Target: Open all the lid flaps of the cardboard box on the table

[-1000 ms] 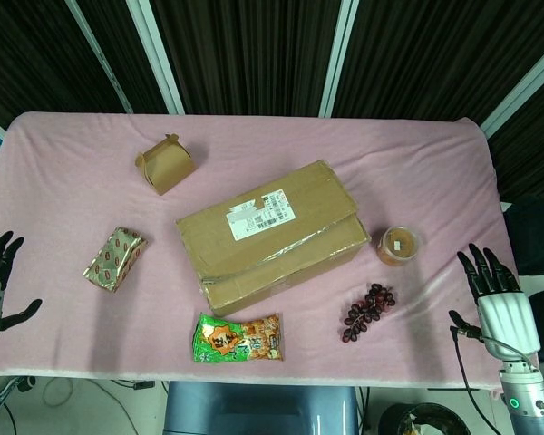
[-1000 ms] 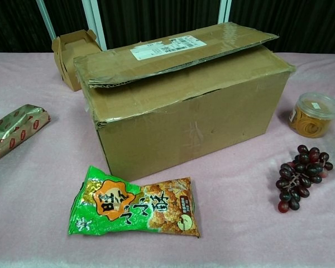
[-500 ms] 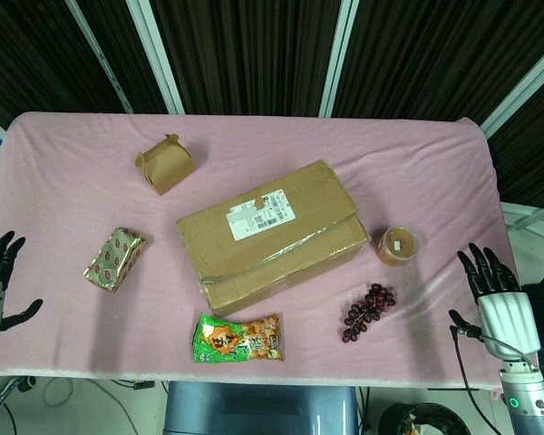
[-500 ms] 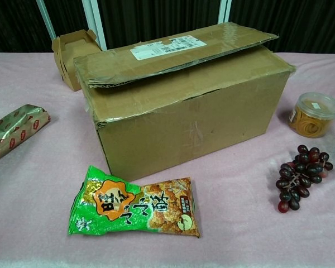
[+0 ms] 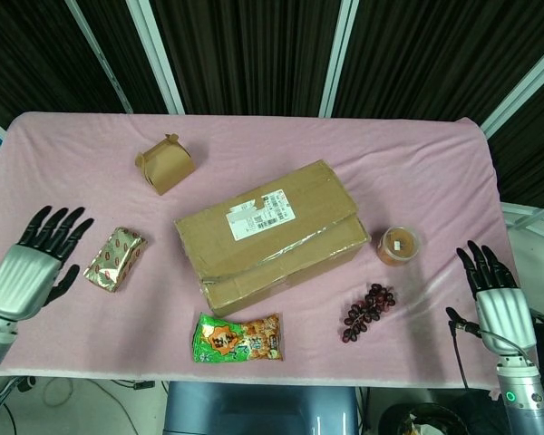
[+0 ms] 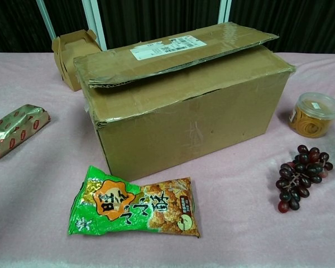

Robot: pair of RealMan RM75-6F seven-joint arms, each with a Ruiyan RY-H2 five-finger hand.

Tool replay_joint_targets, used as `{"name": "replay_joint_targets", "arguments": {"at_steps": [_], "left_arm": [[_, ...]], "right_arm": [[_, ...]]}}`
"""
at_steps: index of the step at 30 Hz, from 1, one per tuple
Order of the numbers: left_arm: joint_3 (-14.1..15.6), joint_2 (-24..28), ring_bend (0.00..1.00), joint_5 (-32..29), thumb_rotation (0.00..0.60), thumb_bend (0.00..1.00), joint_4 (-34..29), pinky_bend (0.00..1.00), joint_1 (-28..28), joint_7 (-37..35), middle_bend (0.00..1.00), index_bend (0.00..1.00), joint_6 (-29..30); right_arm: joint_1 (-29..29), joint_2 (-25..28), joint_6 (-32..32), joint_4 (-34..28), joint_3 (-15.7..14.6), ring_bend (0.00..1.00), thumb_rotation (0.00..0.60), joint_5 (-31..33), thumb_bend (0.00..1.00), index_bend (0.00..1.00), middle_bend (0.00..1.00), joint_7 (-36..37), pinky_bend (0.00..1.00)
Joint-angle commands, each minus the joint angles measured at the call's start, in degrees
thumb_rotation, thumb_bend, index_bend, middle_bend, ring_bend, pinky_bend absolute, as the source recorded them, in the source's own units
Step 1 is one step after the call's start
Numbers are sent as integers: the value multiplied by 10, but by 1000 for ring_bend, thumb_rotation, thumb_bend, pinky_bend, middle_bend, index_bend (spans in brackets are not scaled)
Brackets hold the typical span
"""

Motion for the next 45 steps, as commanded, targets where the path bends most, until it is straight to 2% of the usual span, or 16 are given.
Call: {"name": "replay_joint_targets", "arguments": {"at_steps": [1,8,14,19,39,45], "left_arm": [[-38,44,1,19,600,587,-67,44,-87,65,15,25,-100],[-66,44,32,32,600,667,-104,93,-188,111,74,61,-218],[-67,29,77,44,600,676,-119,120,-246,147,147,111,-296],[-53,11,92,51,600,677,-125,122,-269,163,193,132,-330],[-21,-49,93,38,600,701,-111,122,-304,215,278,203,-378],[-16,-47,93,31,600,713,-109,122,-305,228,385,281,-376]], "right_arm": [[1,0,-2,-1,2,0,600,4,214,0,0,5,218],[2,2,-11,-4,7,0,600,19,214,0,0,16,218],[2,4,-13,-7,11,0,600,27,214,0,0,23,218],[3,5,-14,-8,13,0,600,30,214,0,0,26,219],[3,7,-16,-10,12,0,600,34,214,0,0,29,218],[4,7,-15,-10,12,0,600,32,214,0,0,28,218]]}}
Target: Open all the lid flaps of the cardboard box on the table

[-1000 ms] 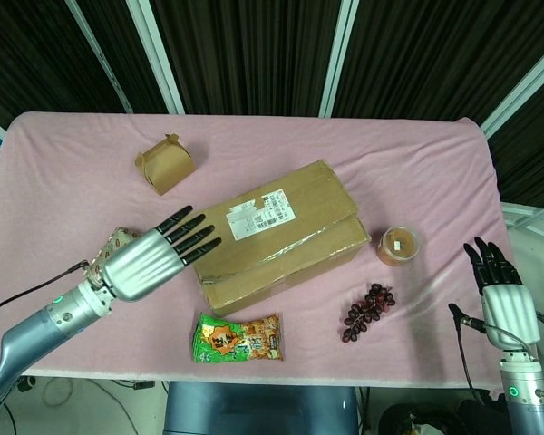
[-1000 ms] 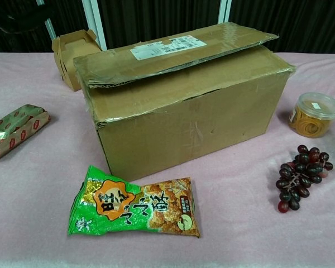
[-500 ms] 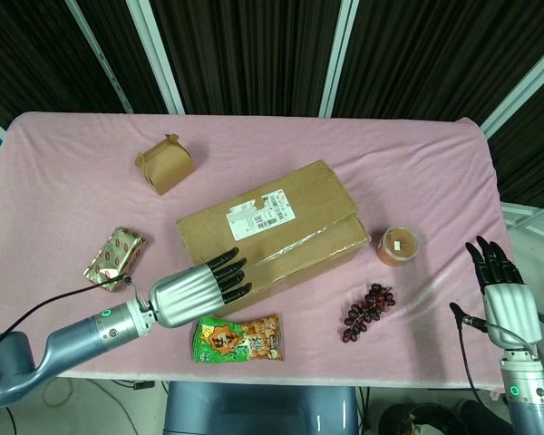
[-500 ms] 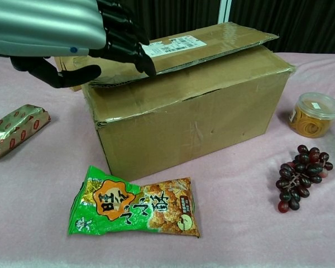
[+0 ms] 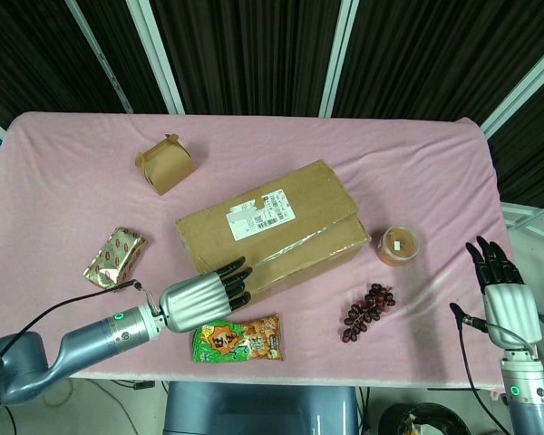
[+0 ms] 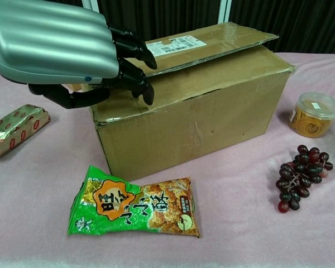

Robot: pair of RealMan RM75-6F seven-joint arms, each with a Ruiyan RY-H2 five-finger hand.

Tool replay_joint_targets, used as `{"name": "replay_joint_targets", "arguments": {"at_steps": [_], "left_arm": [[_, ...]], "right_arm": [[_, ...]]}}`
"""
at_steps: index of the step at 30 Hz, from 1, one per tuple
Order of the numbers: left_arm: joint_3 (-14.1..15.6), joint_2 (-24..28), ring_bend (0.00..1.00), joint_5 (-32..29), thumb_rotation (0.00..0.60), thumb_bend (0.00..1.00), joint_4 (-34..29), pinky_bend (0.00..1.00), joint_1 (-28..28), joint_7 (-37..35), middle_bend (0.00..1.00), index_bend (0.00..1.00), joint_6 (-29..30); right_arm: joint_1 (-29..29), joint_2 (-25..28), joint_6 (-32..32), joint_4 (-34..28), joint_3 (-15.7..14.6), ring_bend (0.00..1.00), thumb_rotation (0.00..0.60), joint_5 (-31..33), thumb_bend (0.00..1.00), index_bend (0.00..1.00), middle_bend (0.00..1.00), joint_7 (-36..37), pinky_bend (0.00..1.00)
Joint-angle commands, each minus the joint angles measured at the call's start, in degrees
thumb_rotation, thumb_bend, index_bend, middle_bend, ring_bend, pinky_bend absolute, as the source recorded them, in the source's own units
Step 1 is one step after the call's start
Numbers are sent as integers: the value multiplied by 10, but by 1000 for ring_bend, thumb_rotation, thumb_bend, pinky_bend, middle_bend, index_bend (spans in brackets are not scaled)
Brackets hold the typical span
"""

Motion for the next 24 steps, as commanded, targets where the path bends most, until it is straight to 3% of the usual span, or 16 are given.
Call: {"name": "replay_joint_targets", "arguments": {"at_steps": [1,5,13,24], "left_arm": [[1,4,93,-1,600,716,1,122,0,6,404,292,3],[2,12,93,-7,600,716,1,122,1,10,459,324,8],[-2,31,93,-3,600,716,1,122,4,28,473,328,31],[-36,79,93,-19,600,715,20,118,32,81,454,314,109]], "right_arm": [[0,0,0,0,0,0,600,0,214,0,0,0,218],[0,0,0,0,-1,0,600,-1,213,0,0,-1,218],[0,-1,3,-1,-2,0,600,-4,214,0,0,-5,218],[-1,-1,3,-2,-4,0,600,-6,214,0,0,-5,218]]}}
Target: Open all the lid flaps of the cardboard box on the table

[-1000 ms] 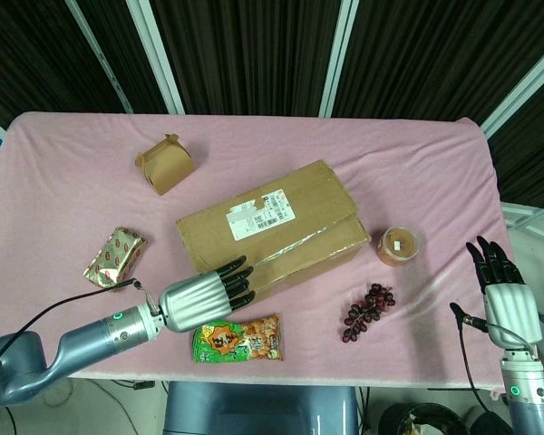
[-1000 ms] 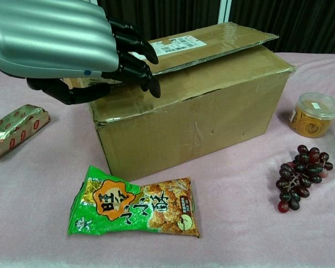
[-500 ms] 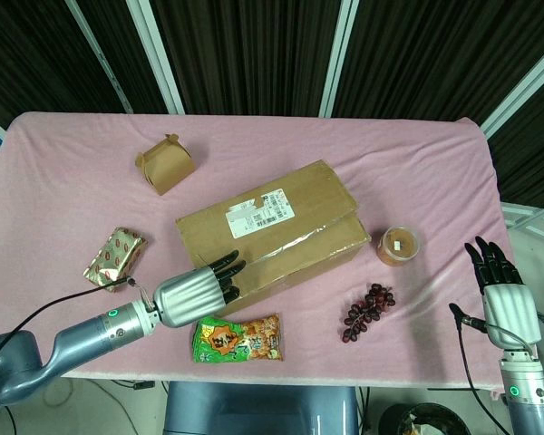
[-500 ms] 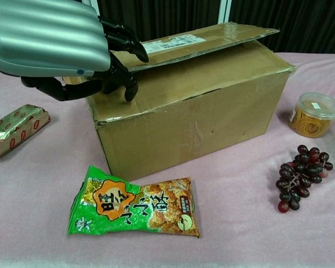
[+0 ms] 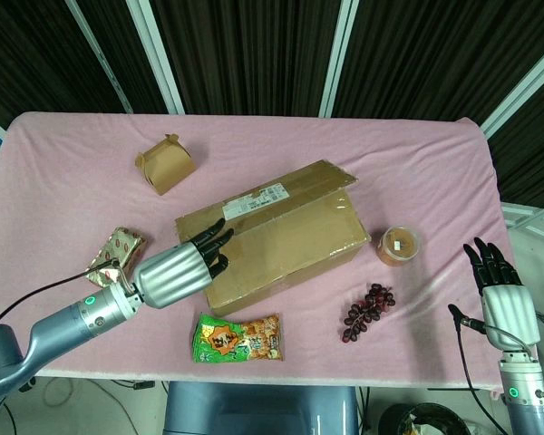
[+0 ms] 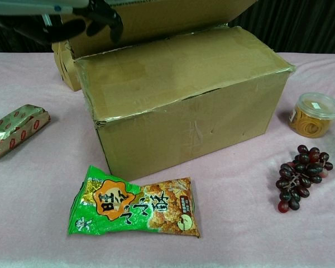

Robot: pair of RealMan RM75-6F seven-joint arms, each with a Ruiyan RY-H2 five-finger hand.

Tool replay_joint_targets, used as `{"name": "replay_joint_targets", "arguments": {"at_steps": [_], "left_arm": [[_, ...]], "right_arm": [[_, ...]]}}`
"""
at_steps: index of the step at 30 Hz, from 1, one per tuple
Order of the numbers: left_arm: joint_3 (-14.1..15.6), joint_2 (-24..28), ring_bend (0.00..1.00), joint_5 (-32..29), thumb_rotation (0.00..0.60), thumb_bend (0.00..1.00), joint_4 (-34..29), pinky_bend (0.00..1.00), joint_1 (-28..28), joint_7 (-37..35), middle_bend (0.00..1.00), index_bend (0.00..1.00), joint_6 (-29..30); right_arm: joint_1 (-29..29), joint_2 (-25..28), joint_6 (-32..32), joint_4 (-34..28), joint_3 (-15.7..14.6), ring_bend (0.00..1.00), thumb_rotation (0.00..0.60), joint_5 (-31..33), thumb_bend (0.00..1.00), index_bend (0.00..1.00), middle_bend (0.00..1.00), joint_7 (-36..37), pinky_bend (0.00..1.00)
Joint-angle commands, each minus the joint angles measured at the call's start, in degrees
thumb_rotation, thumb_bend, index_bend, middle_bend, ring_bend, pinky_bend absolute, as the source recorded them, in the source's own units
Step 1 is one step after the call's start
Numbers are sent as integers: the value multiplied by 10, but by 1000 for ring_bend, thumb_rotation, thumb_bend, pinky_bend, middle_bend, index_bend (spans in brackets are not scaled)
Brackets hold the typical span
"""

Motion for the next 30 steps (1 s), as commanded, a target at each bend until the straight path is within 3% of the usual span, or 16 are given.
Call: {"name": "replay_joint_targets", "arguments": {"at_steps": [1,10,15,18,20,23,30], "left_arm": [[-15,10,93,-21,600,715,14,118,15,23,447,306,26],[-47,-11,93,-124,600,712,37,118,68,145,379,211,121],[-53,-14,93,-265,600,685,13,107,107,262,315,144,168],[-52,-12,93,-343,600,598,-13,107,118,298,288,130,186],[-51,-13,91,-363,600,482,-24,104,126,288,247,113,198],[-47,-19,84,-342,600,351,-32,101,149,221,188,88,231],[-15,-52,53,-214,600,228,-2,44,230,-12,102,44,341]], "right_arm": [[0,0,0,0,0,0,600,0,214,0,0,0,218],[-1,0,-1,-3,-1,0,600,2,214,0,0,0,218],[-1,1,1,-5,0,0,600,1,214,0,0,3,218],[-1,2,0,-5,0,0,600,2,214,0,0,2,218],[-2,2,1,-5,0,0,600,2,214,0,0,2,218],[-2,2,3,-7,1,0,600,3,214,0,0,2,218],[-3,7,2,-11,3,0,600,8,213,0,0,-5,218]]}}
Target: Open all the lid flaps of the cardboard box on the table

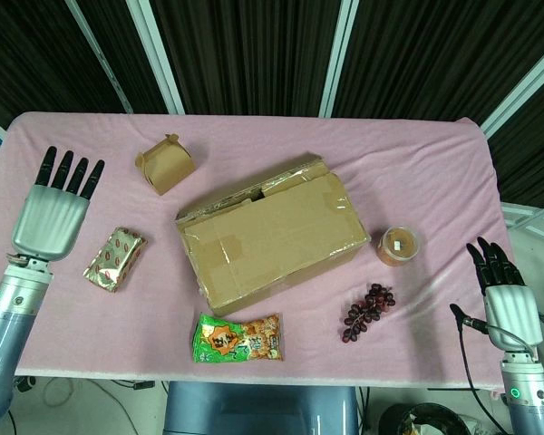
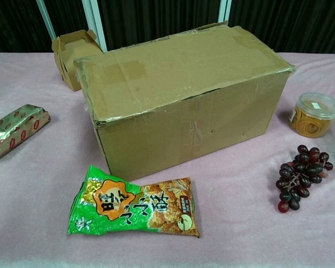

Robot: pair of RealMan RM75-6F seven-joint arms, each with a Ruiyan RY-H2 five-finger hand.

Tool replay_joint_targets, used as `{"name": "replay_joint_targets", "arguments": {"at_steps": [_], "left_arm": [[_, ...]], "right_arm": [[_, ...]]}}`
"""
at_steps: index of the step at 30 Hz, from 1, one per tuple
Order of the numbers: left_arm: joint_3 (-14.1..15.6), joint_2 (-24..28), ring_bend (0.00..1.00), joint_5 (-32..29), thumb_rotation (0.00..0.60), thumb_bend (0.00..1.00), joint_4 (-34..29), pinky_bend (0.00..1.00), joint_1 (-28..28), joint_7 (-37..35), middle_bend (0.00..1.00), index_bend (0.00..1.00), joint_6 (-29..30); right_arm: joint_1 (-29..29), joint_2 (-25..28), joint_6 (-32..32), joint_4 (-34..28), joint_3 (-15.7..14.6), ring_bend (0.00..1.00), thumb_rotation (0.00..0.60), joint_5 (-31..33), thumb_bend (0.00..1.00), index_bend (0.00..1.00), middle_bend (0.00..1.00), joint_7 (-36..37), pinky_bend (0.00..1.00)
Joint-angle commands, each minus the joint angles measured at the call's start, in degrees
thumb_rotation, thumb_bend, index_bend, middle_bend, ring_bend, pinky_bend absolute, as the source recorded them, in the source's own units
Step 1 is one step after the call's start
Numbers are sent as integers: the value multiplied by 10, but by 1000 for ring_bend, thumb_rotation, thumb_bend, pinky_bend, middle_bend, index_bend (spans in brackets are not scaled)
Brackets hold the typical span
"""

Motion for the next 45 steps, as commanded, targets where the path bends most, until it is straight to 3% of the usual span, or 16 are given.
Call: {"name": "replay_joint_targets", "arguments": {"at_steps": [1,7,15,18,20,26,31,36,45], "left_arm": [[32,-29,43,113,600,214,21,34,78,-190,88,37,101],[87,-46,18,163,600,190,57,24,156,-333,48,9,172],[123,-97,9,182,600,192,160,14,229,-452,44,2,247],[125,-118,9,187,600,195,213,12,242,-486,44,5,261],[121,-124,9,185,600,198,230,12,242,-499,44,7,260],[112,-129,9,174,600,199,250,12,241,-539,44,12,243],[110,-127,10,174,600,199,251,12,241,-553,47,14,233],[107,-124,10,170,600,200,248,12,240,-563,48,15,223],[105,-118,10,168,600,203,241,12,240,-572,50,15,206]], "right_arm": [[0,3,-1,-3,1,0,600,1,213,0,0,-3,218],[6,24,-9,-25,2,0,600,-3,214,0,0,-22,218],[41,67,-39,-90,20,0,600,-22,233,0,0,-63,218],[76,93,-76,-126,39,0,600,-27,326,0,10,-89,218],[98,107,-104,-146,51,22,600,-23,438,5,55,-104,218],[196,131,-214,-193,106,146,600,12,728,118,180,-157,257],[272,117,-298,-188,138,167,600,65,909,185,208,-193,258],[341,94,-369,-168,158,167,600,130,990,260,223,-225,258],[454,28,-442,-118,169,167,600,242,999,324,238,-283,258]]}}
